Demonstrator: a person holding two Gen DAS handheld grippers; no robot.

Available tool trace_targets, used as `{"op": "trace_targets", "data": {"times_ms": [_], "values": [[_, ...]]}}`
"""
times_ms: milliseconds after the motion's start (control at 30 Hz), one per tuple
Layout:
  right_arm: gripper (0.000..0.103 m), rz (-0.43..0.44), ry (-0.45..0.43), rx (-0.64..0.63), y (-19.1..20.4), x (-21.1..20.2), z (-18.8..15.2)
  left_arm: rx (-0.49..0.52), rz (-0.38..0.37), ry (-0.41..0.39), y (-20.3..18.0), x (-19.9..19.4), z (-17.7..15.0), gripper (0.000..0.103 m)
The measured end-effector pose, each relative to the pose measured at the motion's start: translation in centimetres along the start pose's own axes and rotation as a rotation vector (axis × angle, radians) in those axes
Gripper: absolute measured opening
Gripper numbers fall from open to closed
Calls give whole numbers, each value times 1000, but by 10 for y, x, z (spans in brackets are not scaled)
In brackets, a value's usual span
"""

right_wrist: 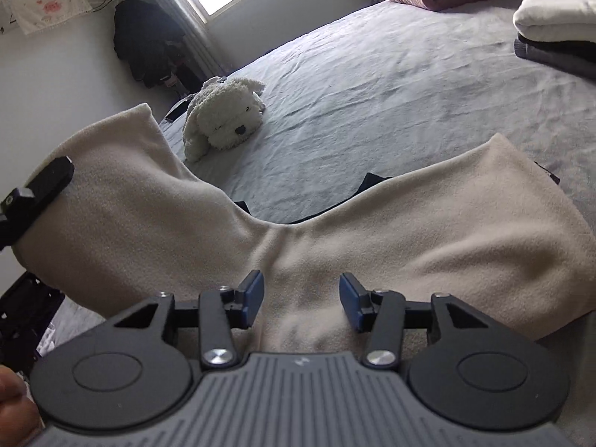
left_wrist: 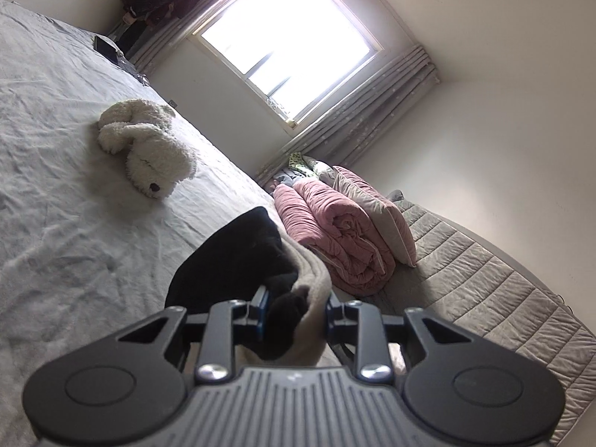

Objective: Fold clothes
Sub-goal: 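Grasp the end of the beige-and-black bundle with both grippers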

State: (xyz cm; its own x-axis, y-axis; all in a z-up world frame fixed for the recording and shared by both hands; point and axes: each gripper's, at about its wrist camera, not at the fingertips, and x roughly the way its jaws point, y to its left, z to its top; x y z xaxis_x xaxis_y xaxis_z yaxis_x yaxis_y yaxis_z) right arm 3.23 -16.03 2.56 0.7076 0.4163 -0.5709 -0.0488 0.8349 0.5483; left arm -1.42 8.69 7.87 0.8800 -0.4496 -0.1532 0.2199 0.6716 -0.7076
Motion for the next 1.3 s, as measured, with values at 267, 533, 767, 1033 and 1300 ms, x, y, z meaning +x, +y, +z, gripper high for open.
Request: {"op": "trace_targets", "data": {"times_ms": [267,533,767,1033,1300], "values": [[54,155,0,405,-60,-17,27,24,-62,67,-18,27,-22,28],[57,264,-13,670,-103,-28,36,54,-54,188,-22,56,-53,28],[58,293,-2,728,-114,-30,38,107,-42,293,-22,74,-79,31],[59,264,16,688,-110,-29,42,214,-101,357,-31,74,-81,51],[59,252,33,646,-111,-30,42,215,-205,415,-26,53,-62,66]]}}
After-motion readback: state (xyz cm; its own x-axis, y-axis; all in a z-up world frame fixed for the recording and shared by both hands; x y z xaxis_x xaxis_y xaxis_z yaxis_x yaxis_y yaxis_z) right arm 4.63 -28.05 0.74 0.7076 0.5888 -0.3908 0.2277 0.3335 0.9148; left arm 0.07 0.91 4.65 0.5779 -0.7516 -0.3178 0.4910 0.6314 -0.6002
